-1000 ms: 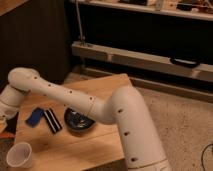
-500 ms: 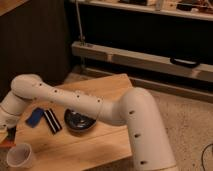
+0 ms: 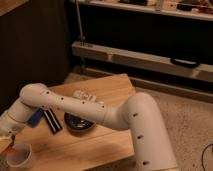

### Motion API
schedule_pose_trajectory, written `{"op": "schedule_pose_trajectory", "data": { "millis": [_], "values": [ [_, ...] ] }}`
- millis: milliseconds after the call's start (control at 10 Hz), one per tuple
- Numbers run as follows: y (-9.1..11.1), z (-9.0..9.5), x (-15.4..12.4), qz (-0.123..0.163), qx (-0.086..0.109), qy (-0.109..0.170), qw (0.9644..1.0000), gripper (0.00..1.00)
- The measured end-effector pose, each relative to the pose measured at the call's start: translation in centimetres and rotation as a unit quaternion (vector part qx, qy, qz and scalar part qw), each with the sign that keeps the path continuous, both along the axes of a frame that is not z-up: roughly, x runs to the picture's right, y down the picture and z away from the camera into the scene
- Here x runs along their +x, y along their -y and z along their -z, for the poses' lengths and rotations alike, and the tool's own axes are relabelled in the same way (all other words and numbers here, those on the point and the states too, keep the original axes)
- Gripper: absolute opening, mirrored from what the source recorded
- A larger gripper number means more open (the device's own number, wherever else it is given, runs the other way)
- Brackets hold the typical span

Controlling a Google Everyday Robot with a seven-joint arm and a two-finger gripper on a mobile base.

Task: Place the pepper in the ceramic cup

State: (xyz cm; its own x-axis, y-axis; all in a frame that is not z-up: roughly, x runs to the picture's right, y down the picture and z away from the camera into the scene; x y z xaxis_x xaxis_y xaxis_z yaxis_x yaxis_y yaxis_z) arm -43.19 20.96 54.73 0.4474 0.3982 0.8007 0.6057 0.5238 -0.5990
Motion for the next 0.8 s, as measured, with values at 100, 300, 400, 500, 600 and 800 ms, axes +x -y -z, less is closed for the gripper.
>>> {"op": "schedule_pose_trajectory", "data": {
  "millis": [100, 300, 400, 500, 600, 800],
  "values": [
    [-0.12, -0.09, 0.05, 0.002, 0.000, -0.005, 1.0000, 0.28],
    [-0.55, -0.09, 0.00, 0.010, 0.003, -0.014, 0.9999, 0.51],
    [-0.60, -0.10, 0.07, 0.011, 0.005, -0.016, 0.9998, 0.59],
    [-0.73, -0.19, 0.22, 0.010, 0.008, -0.020, 0.9997, 0.68],
    [-0.78, -0.27, 0.34, 0.006, 0.011, -0.023, 0.9997, 0.78],
    [-0.77, -0.42, 0.48, -0.003, 0.010, -0.018, 0.9998, 0.80]
  ]
}}
